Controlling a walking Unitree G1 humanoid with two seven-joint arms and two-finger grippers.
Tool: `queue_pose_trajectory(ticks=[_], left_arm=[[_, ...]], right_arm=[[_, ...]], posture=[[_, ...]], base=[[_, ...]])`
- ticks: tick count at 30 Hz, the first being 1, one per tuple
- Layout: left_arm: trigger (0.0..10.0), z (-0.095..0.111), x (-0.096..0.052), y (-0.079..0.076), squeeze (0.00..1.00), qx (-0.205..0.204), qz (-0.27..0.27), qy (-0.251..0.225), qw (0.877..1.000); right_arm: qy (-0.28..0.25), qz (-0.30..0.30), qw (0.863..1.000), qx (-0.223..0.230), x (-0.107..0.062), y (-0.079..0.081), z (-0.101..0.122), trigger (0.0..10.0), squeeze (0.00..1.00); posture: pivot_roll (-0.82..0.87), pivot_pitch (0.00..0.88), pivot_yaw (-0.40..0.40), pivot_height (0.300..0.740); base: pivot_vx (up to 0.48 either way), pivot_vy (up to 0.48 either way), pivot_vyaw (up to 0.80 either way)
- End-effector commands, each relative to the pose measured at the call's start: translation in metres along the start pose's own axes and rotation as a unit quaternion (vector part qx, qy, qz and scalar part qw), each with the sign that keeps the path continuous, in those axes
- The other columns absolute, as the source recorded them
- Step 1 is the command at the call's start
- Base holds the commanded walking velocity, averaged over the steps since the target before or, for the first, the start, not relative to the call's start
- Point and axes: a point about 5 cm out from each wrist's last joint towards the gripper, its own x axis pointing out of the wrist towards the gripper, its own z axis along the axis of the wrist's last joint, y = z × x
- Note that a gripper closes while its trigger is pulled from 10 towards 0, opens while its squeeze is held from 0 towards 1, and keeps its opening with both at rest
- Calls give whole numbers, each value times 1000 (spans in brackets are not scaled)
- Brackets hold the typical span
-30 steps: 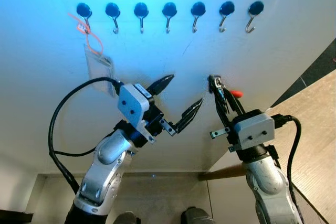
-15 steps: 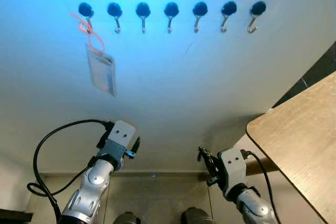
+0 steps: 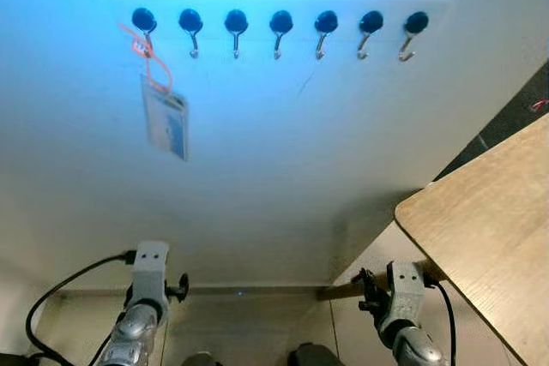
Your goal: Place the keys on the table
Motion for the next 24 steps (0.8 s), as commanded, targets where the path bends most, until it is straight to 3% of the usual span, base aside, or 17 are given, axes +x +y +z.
queue_pose_trajectory(ticks=[1,9,14,20,24], left_arm=[[10000,-15,-2,2,0,-27,7,27,999],[10000,-35,-6,1,0,-24,9,72,997],[10000,-39,-8,-12,0,-47,2,53,997],[10000,-47,-10,-22,0,36,-34,69,996],[10000,-49,-11,-24,0,67,-49,71,994]], right_arm=[[14,-12,1000,-1,-2,-4,-8,10000,0],[34,4,999,-16,1,5,-14,10000,0],[68,88,989,-102,5,26,-19,10000,0],[134,98,979,-115,-3,24,-40,10000,0],[128,79,983,-109,-5,19,-42,10000,0]], posture=[[29,54,-71,740],[42,40,-104,740],[60,27,-141,740],[71,23,-150,740],[68,16,-147,740]], base=[[0,0,0],[0,0,0],[0,0,0],[0,0,0],[0,0,0]])
